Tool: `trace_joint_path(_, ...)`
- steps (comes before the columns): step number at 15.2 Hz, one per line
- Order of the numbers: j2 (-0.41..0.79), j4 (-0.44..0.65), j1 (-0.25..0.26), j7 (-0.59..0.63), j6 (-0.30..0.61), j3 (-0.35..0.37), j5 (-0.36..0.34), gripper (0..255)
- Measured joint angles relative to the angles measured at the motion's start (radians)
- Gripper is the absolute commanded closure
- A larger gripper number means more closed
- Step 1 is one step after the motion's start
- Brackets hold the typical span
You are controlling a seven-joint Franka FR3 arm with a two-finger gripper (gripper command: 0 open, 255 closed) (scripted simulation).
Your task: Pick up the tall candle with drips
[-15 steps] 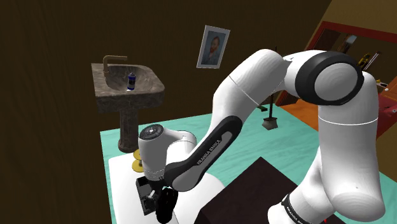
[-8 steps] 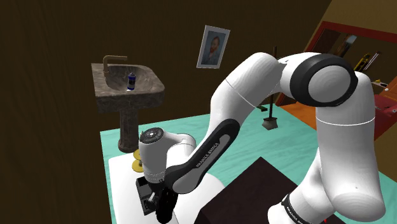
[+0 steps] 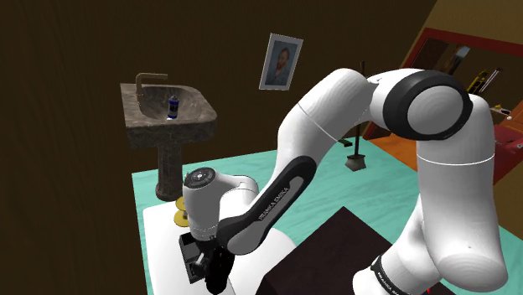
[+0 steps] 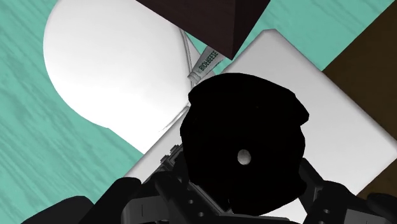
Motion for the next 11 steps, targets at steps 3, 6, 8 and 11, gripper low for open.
trace_joint_path(3, -0.031, -0.009, -0.009, -0.009, -0.021, 0.013, 0.015, 255)
trace_joint_path(6, -0.067, -0.019, -0.020, -0.021, -0.047, 0.028, 0.033, 255)
trace_joint_path(8, -0.092, -0.021, -0.027, -0.030, -0.069, 0.039, 0.047, 255)
trace_joint_path(11, -0.129, -0.026, -0.039, -0.045, -0.098, 0.052, 0.067, 255)
